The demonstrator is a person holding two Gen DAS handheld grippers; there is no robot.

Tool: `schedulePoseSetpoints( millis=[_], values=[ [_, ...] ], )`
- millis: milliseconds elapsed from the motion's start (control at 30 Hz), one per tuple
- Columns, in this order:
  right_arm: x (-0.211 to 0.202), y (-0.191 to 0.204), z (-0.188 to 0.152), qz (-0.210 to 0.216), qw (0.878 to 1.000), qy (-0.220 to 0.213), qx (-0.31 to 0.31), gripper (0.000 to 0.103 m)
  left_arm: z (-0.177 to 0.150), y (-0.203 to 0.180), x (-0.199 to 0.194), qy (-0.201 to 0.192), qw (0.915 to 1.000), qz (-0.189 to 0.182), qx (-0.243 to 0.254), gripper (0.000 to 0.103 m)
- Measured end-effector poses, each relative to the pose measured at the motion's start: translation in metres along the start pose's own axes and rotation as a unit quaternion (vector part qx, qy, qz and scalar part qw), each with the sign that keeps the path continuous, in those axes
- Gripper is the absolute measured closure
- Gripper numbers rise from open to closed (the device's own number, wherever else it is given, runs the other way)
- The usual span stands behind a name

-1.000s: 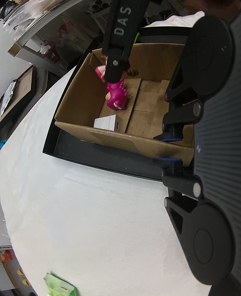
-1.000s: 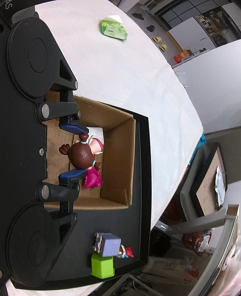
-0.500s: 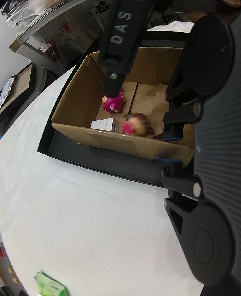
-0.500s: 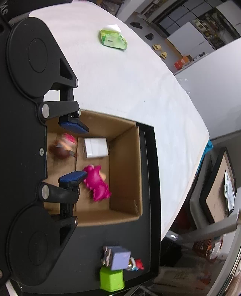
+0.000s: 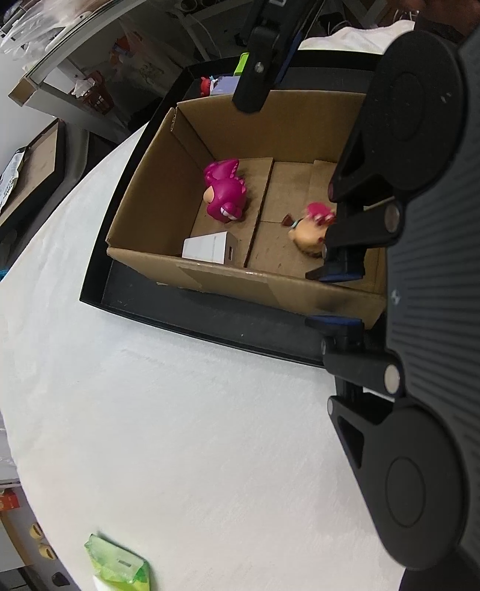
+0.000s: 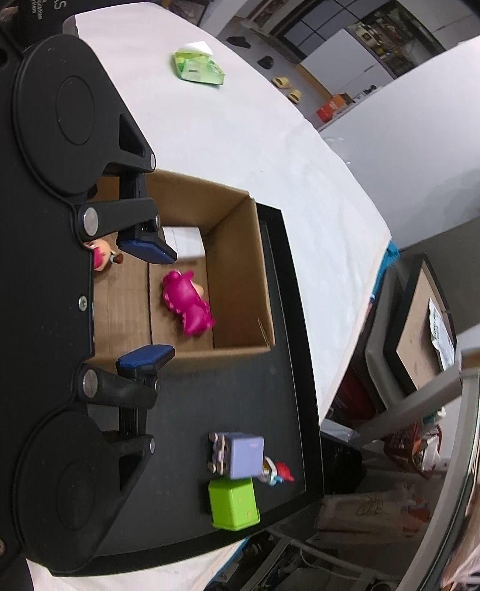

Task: Organize rigid objects
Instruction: 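Carry the brown-haired doll with the right gripper into the box and release, then move the right gripper to the lime-green cube and close on it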

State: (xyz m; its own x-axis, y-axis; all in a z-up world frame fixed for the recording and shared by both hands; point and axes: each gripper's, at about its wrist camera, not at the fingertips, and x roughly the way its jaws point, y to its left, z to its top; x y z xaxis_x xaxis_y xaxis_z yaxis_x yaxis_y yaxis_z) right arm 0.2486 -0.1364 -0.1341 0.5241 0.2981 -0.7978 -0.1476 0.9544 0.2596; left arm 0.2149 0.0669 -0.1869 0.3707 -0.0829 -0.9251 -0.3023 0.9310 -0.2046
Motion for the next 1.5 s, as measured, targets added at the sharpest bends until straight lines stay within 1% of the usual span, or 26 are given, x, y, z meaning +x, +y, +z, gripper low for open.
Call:
schedulePoseSetpoints(
  millis=[200, 300, 567, 667, 733, 800, 833, 900, 1033, 1100, 1500],
  values=[
    [-0.008, -0.027, 0.000, -0.004, 1.000, -0.014, 0.018, 0.054, 0.001, -0.009, -0.004, -0.009, 0.9996, 0.021, 0.014, 0.086],
    [-0.010, -0.042, 0.000, -0.009, 0.999, -0.018, 0.030, 0.052, 0.002, -0.014, -0.005, -0.012, 0.9992, 0.031, 0.021, 0.084],
    [-0.008, -0.078, -0.001, -0.017, 0.998, -0.029, 0.059, 0.050, 0.006, -0.021, -0.003, -0.005, 0.9980, 0.057, 0.026, 0.082],
    [-0.006, -0.092, 0.000, -0.020, 0.997, -0.035, 0.069, 0.050, 0.007, -0.025, -0.001, -0.003, 0.9970, 0.070, 0.031, 0.076],
    [-0.004, -0.101, 0.000, -0.025, 0.996, -0.038, 0.074, 0.050, 0.007, -0.028, -0.001, -0.004, 0.9964, 0.078, 0.034, 0.069],
    [-0.002, -0.110, 0.002, -0.029, 0.996, -0.040, 0.080, 0.048, 0.009, -0.030, -0.001, -0.005, 0.9956, 0.087, 0.036, 0.064],
    [-0.002, -0.115, 0.002, -0.031, 0.995, -0.041, 0.085, 0.044, 0.010, -0.031, 0.000, -0.005, 0.9952, 0.091, 0.036, 0.062],
    [0.001, -0.124, 0.004, -0.034, 0.994, -0.042, 0.092, 0.043, 0.011, -0.033, 0.001, -0.004, 0.9946, 0.098, 0.035, 0.060],
    [0.008, -0.140, 0.007, -0.042, 0.994, -0.041, 0.093, 0.041, 0.015, -0.040, 0.004, -0.001, 0.9932, 0.110, 0.038, 0.057],
    [0.011, -0.146, 0.009, -0.047, 0.994, -0.040, 0.093, 0.039, 0.017, -0.045, 0.006, 0.000, 0.9926, 0.114, 0.042, 0.057],
    [0.041, -0.172, 0.025, -0.064, 0.995, -0.026, 0.069, 0.038, 0.025, -0.065, 0.017, 0.011, 0.9888, 0.140, 0.052, 0.055]
  ],
)
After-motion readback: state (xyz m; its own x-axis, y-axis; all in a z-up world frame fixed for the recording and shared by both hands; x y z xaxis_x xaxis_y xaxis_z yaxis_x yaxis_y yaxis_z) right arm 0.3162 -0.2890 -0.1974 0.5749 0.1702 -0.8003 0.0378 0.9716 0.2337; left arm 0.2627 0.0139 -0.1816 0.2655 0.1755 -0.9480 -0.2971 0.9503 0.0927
